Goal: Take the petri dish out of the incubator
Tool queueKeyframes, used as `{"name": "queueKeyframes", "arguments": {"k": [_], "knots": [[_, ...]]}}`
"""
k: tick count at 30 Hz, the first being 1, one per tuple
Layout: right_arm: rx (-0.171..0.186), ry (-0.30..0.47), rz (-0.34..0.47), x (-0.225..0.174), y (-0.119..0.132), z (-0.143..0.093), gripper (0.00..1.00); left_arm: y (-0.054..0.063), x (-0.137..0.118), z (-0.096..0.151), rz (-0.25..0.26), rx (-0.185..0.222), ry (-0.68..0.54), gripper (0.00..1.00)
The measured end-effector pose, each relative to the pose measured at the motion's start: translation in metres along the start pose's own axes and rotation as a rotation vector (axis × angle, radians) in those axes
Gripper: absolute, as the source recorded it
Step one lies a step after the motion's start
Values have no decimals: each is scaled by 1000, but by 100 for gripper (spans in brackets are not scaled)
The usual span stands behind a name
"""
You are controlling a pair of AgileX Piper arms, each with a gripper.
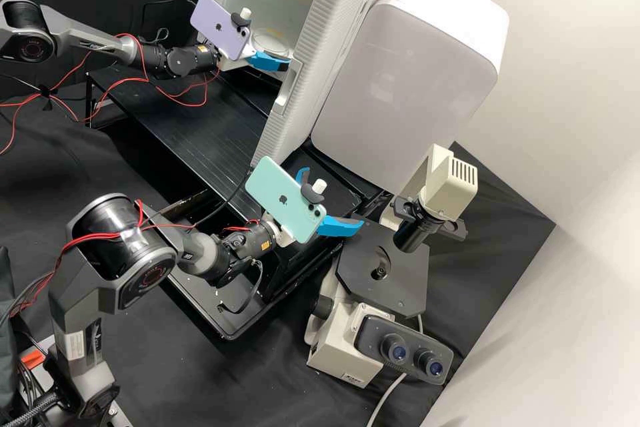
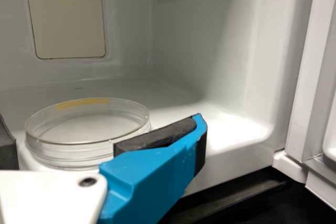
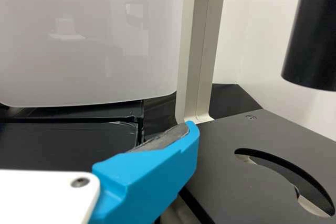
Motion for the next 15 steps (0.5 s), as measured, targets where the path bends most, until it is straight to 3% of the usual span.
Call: {"name": "queueKeyframes", "arguments": {"k": [15], "knots": [[0, 0, 0, 0, 0, 0, 100, -1, 0, 0, -4, 1, 4, 0]]}}
